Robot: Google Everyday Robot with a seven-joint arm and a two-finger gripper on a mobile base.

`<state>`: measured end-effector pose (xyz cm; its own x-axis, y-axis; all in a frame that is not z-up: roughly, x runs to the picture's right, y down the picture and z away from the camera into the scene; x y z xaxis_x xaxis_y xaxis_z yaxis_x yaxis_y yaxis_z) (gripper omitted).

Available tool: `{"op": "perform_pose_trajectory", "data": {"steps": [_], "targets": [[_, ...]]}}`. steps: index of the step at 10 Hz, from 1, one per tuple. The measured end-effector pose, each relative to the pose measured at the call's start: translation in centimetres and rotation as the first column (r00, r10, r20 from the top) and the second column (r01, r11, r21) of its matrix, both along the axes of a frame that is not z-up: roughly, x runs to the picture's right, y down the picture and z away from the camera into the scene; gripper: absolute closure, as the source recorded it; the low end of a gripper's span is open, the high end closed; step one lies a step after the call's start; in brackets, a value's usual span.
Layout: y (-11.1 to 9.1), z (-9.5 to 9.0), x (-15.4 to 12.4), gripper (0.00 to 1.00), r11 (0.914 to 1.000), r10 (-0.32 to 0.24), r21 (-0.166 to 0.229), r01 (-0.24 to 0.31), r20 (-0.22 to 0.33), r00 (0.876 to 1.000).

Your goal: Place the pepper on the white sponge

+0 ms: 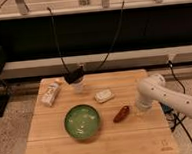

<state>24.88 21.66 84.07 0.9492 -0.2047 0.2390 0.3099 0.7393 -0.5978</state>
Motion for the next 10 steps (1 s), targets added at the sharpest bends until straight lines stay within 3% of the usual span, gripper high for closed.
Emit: {"op": "perform_pose_trajectory", "data": {"steps": [3, 5, 10], "targets": [[-0.2, 0.2, -1.7, 0.20, 0.9997, -0.020, 0.014, 0.020, 0.012, 1.000], [-0.9, 0.6, -5.0, 0.20, 0.9985, -0.044, 0.035, 0.043, 0.040, 0.998], [-0.8, 0.0, -7.8, 0.20, 0.9969, -0.074, 0.032, 0.072, 0.061, 0.995]]}}
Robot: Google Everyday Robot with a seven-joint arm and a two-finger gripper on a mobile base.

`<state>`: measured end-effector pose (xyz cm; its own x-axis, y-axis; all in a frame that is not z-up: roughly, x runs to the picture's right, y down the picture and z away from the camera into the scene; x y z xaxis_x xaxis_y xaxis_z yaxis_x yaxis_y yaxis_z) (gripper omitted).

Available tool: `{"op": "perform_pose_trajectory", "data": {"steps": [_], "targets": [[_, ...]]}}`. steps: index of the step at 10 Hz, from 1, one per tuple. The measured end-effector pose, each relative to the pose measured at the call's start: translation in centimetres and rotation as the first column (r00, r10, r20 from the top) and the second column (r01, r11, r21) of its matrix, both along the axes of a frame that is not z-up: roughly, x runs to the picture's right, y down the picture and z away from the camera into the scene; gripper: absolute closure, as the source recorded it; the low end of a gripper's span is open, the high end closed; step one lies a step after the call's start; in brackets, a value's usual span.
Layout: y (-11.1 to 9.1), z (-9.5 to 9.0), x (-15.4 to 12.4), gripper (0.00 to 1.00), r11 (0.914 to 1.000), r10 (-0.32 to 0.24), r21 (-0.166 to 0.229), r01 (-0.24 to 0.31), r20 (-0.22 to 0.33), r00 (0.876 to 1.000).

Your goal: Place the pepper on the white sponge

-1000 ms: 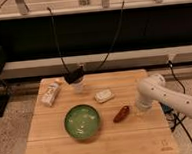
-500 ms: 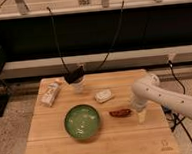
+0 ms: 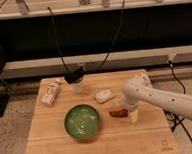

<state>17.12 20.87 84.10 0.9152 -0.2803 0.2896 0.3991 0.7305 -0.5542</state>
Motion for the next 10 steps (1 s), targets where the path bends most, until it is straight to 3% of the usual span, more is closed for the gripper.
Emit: {"op": "perform_pose_trajectory", "data": {"steps": [2, 3, 6, 8, 9, 10], "targets": [[0.2, -0.2, -0.2, 0.21, 1.0000, 0.004, -0.004, -0.004, -0.003, 1.000], [0.5, -0.3, 0.0, 0.27, 0.9999, 0.009, -0.005, -0.009, -0.007, 1.000], [0.7, -0.5, -0.2, 0.56, 0.9999, 0.015, -0.001, -0.015, -0.005, 1.000], [1.0, -0.7, -0.3, 0.76, 0.9994, 0.030, -0.019, -0.030, 0.017, 0.999], [1.2, -0.6, -0.2, 0.82, 0.9994, 0.028, -0.020, -0.028, 0.010, 1.000], [1.3, -0.5, -0.1, 0.95, 0.9995, 0.029, -0.014, -0.029, 0.001, 1.000]]}}
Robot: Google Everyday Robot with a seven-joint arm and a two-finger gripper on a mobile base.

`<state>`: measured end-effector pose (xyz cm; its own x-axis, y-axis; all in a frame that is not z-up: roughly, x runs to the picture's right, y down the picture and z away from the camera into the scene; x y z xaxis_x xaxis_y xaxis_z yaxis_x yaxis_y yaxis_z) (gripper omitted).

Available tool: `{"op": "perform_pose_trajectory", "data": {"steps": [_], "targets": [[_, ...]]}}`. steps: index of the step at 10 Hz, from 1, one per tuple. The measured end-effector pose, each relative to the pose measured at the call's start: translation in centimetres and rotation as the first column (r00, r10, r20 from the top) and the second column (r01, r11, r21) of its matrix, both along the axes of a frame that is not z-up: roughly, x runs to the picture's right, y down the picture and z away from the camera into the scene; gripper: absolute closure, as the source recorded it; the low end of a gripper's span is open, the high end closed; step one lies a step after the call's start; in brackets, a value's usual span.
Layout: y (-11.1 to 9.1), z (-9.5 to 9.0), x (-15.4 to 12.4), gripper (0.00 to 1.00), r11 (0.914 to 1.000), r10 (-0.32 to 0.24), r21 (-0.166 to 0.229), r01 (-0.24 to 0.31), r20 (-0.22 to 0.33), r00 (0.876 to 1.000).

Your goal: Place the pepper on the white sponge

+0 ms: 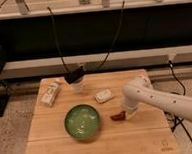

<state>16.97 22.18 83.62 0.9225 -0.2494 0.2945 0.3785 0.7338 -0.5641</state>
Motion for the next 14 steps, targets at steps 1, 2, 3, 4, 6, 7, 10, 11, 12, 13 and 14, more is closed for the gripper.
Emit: {"op": "perform_pose_trajectory", "data": {"steps": [1, 2, 3, 4, 6, 7, 10, 11, 12, 13, 14], "targets": [[-0.6, 0.0, 0.0, 0.99, 1.0000, 0.002, 0.006, -0.002, -0.002, 1.000], [-1.5, 0.0, -0.1, 0.99, 1.0000, -0.004, 0.005, 0.004, -0.003, 1.000], [-2.7, 0.2, -0.8, 0.99, 0.9999, -0.013, 0.005, 0.013, 0.003, 1.000], [-3.9, 0.5, -1.3, 0.99, 0.9997, -0.023, 0.004, 0.023, 0.008, 1.000], [-4.2, 0.5, -1.6, 0.99, 0.9994, -0.035, 0.002, 0.035, 0.004, 0.999], [-4.4, 0.3, -2.0, 0.99, 0.9991, -0.043, 0.003, 0.043, 0.001, 0.999], [-6.4, 0.6, -3.7, 0.99, 0.9977, -0.066, 0.015, 0.066, 0.015, 0.998], [-7.0, 0.9, -4.0, 0.99, 0.9970, -0.076, 0.018, 0.076, 0.017, 0.997], [-7.4, 1.0, -4.2, 0.99, 0.9969, -0.078, 0.016, 0.077, 0.018, 0.997], [-7.6, 1.1, -4.5, 0.99, 0.9962, -0.086, 0.017, 0.086, 0.020, 0.996], [-7.7, 1.0, -4.7, 0.99, 0.9960, -0.089, 0.016, 0.088, 0.025, 0.996]]}}
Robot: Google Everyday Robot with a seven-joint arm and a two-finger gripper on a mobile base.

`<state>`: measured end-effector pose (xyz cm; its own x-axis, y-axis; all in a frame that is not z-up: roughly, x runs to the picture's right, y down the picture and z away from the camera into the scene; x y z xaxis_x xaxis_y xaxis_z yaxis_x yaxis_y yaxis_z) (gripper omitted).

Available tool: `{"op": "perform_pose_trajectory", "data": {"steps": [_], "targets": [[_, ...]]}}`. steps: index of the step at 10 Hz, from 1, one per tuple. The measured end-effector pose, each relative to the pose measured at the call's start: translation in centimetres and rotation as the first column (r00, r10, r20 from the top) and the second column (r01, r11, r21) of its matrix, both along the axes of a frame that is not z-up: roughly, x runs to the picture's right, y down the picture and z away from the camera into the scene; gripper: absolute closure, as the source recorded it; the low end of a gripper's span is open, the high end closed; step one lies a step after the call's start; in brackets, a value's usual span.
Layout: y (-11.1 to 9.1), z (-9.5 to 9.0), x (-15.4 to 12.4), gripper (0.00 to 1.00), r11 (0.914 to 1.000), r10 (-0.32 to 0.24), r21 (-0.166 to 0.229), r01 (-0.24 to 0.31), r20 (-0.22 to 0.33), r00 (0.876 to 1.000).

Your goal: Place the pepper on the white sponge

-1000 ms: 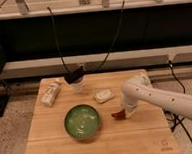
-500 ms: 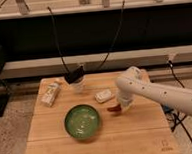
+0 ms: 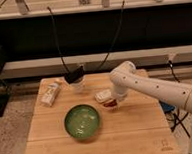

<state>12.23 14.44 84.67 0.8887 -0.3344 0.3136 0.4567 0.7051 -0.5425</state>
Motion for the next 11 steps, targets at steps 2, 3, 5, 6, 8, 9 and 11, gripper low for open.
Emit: {"op": "perform_pose_trajectory", "data": {"steps": [2, 3, 5, 6, 8, 9, 11], "targets": [[-1.1, 0.6, -0.9, 0.99, 0.9999, -0.012, 0.009, 0.012, 0.009, 1.000], [-1.5, 0.7, -1.5, 0.99, 0.9999, -0.015, 0.008, 0.015, 0.017, 1.000], [-2.3, 0.9, -1.1, 0.99, 0.9998, -0.018, 0.011, 0.018, 0.012, 1.000], [-3.1, 1.0, -1.5, 0.99, 0.9997, -0.019, 0.014, 0.019, 0.019, 1.000], [-3.5, 1.1, -1.4, 0.99, 0.9998, -0.016, 0.013, 0.016, 0.020, 1.000], [-4.1, 1.5, -1.1, 0.99, 0.9997, -0.013, 0.020, 0.012, 0.021, 1.000], [-4.9, 1.9, -1.2, 0.99, 0.9996, -0.010, 0.028, 0.009, 0.028, 1.000]]}}
